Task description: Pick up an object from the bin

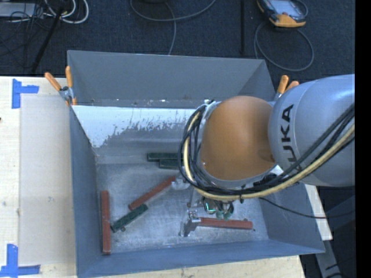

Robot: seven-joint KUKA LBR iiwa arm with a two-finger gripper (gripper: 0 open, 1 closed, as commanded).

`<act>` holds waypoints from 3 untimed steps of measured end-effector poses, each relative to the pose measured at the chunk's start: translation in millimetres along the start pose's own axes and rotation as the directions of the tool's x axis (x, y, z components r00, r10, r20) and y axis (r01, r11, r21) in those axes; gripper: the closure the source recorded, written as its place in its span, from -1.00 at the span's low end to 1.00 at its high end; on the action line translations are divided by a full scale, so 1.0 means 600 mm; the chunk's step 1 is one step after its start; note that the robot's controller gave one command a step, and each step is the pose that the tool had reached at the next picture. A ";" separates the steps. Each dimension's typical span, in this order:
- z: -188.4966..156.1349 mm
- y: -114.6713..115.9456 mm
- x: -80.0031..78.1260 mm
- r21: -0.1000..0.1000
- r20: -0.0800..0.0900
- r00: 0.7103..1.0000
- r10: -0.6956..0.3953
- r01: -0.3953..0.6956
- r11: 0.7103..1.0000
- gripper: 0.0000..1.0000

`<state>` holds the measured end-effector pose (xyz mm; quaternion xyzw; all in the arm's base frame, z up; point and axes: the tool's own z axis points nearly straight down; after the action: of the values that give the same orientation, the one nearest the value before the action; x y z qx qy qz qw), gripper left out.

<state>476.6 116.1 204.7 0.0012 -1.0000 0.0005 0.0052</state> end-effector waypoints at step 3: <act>0.106 0.130 -0.149 -0.003 0.019 0.986 -0.165 0.165 0.986 -1.00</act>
Offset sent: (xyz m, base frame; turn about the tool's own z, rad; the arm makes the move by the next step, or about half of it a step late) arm 0.0631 0.0399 -0.1347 -0.2343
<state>565.0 194.2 140.0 0.0840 -0.9965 -0.0021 -0.0040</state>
